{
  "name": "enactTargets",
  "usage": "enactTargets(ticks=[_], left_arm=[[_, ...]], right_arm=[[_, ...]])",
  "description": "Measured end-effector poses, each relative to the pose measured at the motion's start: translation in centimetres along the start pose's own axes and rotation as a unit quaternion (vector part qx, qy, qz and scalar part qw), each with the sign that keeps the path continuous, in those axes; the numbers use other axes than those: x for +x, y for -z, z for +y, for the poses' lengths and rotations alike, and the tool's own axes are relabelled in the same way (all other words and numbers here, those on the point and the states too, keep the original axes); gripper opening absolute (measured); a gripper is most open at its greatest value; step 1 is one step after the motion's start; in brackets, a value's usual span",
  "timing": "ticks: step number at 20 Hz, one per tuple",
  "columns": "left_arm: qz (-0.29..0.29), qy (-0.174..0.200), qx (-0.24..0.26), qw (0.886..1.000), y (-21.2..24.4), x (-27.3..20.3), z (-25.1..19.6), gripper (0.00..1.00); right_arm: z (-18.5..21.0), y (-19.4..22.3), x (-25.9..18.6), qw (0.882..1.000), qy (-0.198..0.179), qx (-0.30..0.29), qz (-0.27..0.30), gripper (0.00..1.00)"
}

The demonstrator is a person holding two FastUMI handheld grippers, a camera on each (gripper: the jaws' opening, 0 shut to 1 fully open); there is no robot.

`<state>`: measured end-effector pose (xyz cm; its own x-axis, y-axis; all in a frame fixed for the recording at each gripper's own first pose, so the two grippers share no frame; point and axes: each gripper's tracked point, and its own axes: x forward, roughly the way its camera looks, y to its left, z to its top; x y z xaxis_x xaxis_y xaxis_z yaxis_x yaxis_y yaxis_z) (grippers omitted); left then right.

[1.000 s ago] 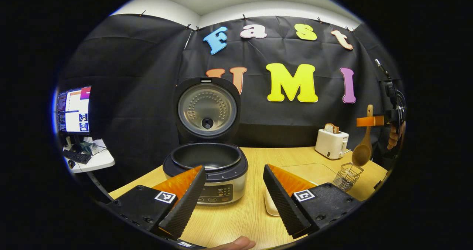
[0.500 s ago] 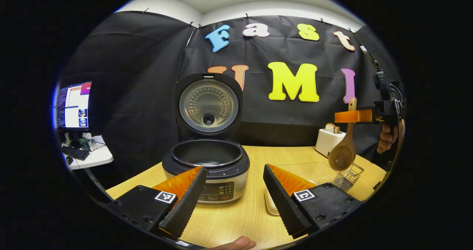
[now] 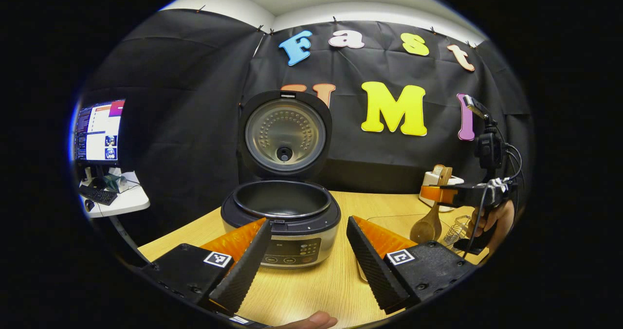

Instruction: Close the left gripper, press the button to open the rice cooker; take a wooden spoon from the chopstick holder with the right hand, scoop a spoonful of rice and pour it into the rice cooker, then put the wooden spoon back into the chopstick holder.

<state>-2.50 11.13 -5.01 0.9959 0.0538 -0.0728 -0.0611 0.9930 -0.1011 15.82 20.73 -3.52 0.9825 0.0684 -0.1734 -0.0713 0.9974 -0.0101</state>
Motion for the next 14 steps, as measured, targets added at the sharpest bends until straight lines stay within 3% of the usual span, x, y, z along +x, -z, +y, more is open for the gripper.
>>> enactTargets(ticks=[9, 14], left_arm=[[0.004, -0.017, 0.018, 1.000, 0.1, -0.1, 1.4, 0.99], [0.001, -0.006, 0.021, 1.000, -0.1, -0.3, 0.7, 0.99]], right_arm=[[1.2, 1.7, 0.9, 0.996, 0.058, -0.060, 0.026, 0.14], [3.7, 3.8, -0.8, 0.997, 0.025, -0.054, 0.054, 0.14]])
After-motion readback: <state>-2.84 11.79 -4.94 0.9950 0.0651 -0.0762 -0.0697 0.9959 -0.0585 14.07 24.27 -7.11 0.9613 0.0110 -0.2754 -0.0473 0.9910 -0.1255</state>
